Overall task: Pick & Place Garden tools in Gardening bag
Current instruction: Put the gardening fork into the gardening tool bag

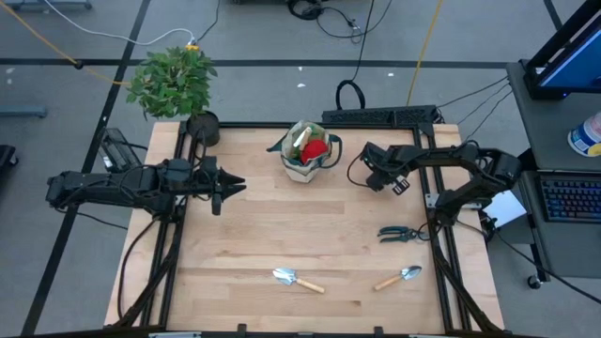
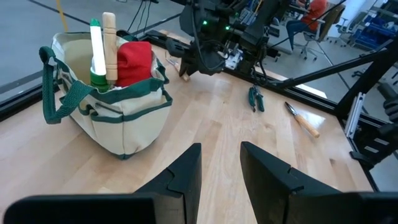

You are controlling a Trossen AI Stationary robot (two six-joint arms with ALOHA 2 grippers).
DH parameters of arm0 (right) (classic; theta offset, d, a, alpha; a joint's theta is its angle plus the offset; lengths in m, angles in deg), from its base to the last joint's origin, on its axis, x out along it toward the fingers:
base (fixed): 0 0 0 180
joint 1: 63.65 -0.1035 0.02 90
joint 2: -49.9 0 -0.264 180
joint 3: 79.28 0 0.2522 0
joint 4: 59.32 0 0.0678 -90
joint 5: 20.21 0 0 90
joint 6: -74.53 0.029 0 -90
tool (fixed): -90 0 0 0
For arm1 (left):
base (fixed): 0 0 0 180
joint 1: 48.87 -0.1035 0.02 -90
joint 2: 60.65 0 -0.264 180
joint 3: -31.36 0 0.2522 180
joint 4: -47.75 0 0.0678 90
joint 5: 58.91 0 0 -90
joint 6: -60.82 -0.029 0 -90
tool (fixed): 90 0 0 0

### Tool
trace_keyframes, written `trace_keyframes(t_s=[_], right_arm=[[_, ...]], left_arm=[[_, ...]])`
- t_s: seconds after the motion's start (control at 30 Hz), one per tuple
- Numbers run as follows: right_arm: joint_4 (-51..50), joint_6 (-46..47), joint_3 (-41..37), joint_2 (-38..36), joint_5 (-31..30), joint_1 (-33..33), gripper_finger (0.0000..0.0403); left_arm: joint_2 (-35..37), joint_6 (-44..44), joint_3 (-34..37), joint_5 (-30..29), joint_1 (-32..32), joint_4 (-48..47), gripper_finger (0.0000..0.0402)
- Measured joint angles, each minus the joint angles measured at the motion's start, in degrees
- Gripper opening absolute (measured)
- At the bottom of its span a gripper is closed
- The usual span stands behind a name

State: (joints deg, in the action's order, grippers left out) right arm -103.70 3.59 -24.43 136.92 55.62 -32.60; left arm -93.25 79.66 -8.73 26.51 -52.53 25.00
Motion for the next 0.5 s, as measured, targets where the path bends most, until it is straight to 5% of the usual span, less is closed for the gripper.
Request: trace_keyframes(t_s=[0.27, 0.5], right_arm=[[-0.1, 10.0, 0.8, -3.0, 1.1, -0.6, 0.0051], [-1.9, 21.9, 6.4, -9.9, 10.5, -2.8, 0.0051]], left_arm=[[0.0, -0.1, 0.0, 0.0, 0.0, 0.0, 0.0118], [0.0, -0.1, 0.0, 0.0, 0.0, 0.0, 0.0118]])
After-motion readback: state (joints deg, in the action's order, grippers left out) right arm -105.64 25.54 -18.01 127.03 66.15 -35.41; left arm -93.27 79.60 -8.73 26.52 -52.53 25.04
